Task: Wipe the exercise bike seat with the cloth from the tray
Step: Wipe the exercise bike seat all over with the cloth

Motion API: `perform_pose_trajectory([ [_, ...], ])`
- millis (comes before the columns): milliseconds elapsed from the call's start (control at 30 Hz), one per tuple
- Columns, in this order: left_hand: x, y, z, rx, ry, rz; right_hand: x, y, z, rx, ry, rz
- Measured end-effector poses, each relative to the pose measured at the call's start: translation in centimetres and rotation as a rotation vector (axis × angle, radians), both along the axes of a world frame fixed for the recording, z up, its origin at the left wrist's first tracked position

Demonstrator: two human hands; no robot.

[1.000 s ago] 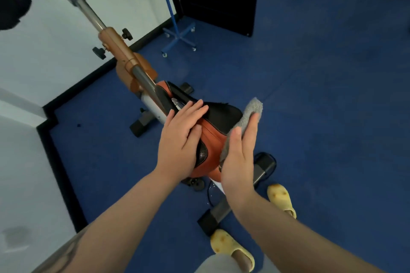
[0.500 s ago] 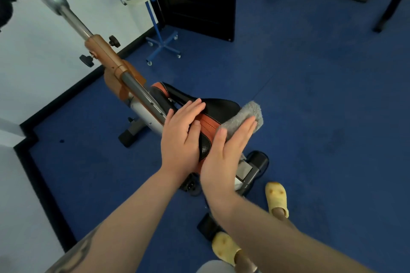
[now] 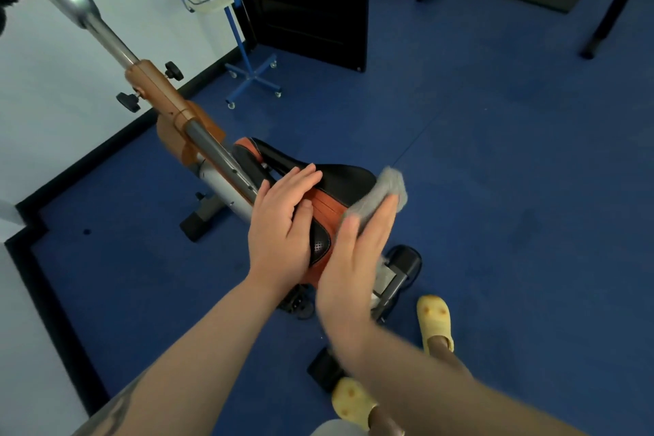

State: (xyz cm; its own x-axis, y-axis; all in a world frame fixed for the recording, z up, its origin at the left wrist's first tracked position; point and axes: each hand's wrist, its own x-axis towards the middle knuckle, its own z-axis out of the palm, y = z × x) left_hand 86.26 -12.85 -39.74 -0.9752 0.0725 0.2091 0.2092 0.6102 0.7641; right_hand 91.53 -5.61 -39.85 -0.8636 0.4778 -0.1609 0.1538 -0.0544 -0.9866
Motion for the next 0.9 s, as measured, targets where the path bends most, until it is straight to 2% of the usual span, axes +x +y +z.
perform_pose_trajectory([
  [100, 0.0, 0.0, 0.0, -0.009, 0.004, 0.000, 2.4, -1.3, 0.3, 0.018, 0.031, 0.094],
  [167, 0.0, 0.1, 0.2, -0.015, -0.002, 0.002, -0.2, 0.4, 0.3, -0.086, 0.029, 0.018],
  [233, 0.0, 0.3, 0.2, -0.009, -0.009, 0.010, -3.6, 3.3, 0.5, -0.142, -0.079, -0.030],
  [300, 0.1, 0.3, 0.1, -0.007, -0.007, 0.015, -4.9, 4.6, 0.5, -0.122, -0.168, -0.017],
  [400, 0.2, 0.0, 0.0, 0.005, 0.004, 0.022, -2.2, 2.2, 0.6, -0.026, -0.057, -0.001],
  [567, 0.1, 0.0, 0.0, -0.001, 0.004, 0.005, 2.4, -2.4, 0.2, 0.039, -0.052, 0.059],
  [733, 0.1, 0.0, -0.2, -0.002, 0.001, 0.013, 3.7, 0.5, 0.4, 0.071, -0.071, 0.155],
  [900, 0.8, 0.7, 0.6, -0.077, -0.023, 0.049, 3.9, 5.3, 1.0, 0.130, -0.145, 0.161],
])
